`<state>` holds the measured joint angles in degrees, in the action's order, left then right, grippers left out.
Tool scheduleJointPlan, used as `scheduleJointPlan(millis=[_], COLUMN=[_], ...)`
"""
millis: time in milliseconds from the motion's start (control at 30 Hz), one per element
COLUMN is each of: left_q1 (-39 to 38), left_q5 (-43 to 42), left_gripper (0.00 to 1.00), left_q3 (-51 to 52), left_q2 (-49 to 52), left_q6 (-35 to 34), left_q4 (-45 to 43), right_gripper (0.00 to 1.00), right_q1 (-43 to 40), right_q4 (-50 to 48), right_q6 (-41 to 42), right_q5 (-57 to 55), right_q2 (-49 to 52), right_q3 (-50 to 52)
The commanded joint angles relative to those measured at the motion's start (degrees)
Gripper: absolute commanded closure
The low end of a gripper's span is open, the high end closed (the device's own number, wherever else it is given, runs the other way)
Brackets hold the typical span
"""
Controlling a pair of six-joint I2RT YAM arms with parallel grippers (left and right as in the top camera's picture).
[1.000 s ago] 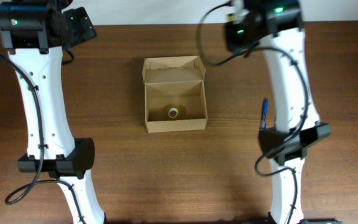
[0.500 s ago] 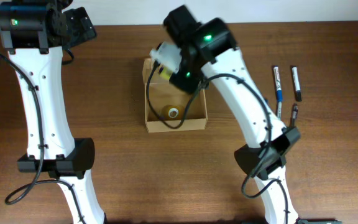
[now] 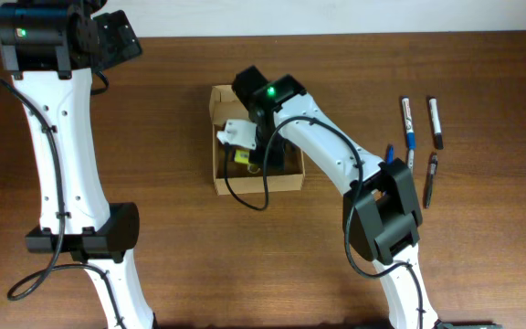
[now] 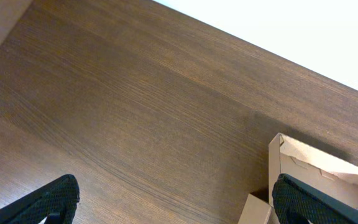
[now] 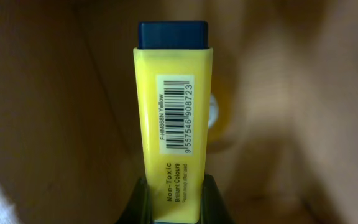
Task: Pack container
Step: 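Carry the highlighter into the box and release it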
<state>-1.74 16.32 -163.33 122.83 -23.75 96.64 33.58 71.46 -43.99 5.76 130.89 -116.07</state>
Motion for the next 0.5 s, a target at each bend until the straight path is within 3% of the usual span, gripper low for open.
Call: scheduleJointPlan(millis=[0,67,133,233,300,367,467], left_q1=[0.31,0.31,0.31,0.31,0.31,0.31,0.31], left_q5=[-0.04,-0.04,-0.02,-0.04,-0.04,-0.02,-0.04], left_gripper=[0.00,0.00,0.00,0.00,0.00,0.00,0.00], left_q3=[0.22,0.22,0.22,0.22,0.22,0.22,0.22], left_q2=[0.26,0.26,0.26,0.26,0.26,0.26,0.26], left_q6=[0.50,0.50,0.50,0.50,0.50,0.50,0.50], left_q4=[0.02,0.02,0.02,0.02,0.02,0.02,0.02], right_gripper=[0.96,0.96,0.74,0.54,0.49,0.36,0.34], right_q1=[0.15,0.15,0.15,0.15,0.15,0.15,0.15], right_q4=[-0.90,-1.09,-1.38,-0.26,1.42,2.75,4.81], right_q6=[-1.20,-1.18,0.09,2.64,6.75,10.51,15.72], right_q5=[1.57,1.55,1.38,0.37,-2.29,-5.20,-10.16], right_q2=[0.63,0.81,0.81,0.59,-0.42,-1.81,-4.92], right_q3=[3.72,4.79,4.68,2.54,-1.07,-4.90,-10.56])
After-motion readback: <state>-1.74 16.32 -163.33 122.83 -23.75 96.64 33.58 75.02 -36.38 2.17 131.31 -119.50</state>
